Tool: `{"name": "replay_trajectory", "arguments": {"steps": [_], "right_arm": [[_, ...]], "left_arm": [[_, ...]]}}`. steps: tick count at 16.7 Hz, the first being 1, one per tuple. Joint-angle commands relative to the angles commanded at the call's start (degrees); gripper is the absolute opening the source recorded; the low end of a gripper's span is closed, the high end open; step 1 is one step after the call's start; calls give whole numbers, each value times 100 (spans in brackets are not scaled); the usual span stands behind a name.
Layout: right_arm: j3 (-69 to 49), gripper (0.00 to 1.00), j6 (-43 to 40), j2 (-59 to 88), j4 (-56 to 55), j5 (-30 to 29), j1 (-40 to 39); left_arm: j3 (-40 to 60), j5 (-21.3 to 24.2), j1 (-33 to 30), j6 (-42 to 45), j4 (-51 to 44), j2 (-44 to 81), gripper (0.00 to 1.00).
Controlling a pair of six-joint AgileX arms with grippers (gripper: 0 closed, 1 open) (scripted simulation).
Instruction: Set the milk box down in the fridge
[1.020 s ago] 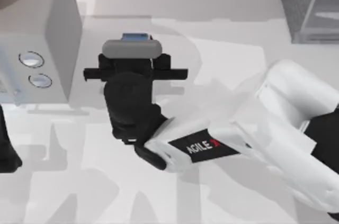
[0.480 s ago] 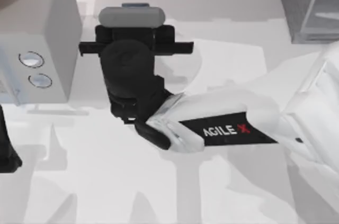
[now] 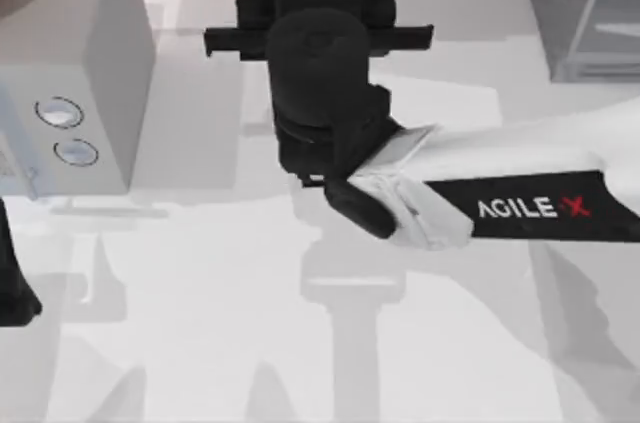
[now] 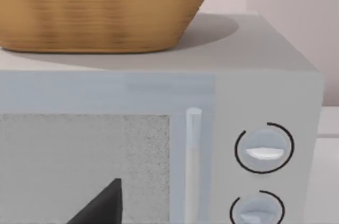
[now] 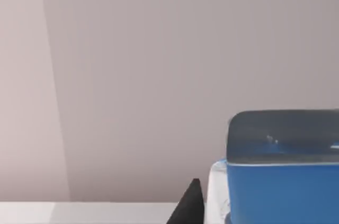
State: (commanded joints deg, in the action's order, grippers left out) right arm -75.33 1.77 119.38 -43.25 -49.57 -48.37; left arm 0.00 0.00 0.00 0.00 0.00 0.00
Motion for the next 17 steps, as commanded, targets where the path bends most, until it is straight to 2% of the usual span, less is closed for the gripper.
{"name": "replay_trajectory", "arguments": {"steps": [5,17], "right_arm": [[1494,0,7,-2362,886,987,995],[5959,0,-127,-9692,3476,3897,3897]], "left_arm": [[0,0,0,0,0,0,100],[0,0,0,0,0,0,100]]}}
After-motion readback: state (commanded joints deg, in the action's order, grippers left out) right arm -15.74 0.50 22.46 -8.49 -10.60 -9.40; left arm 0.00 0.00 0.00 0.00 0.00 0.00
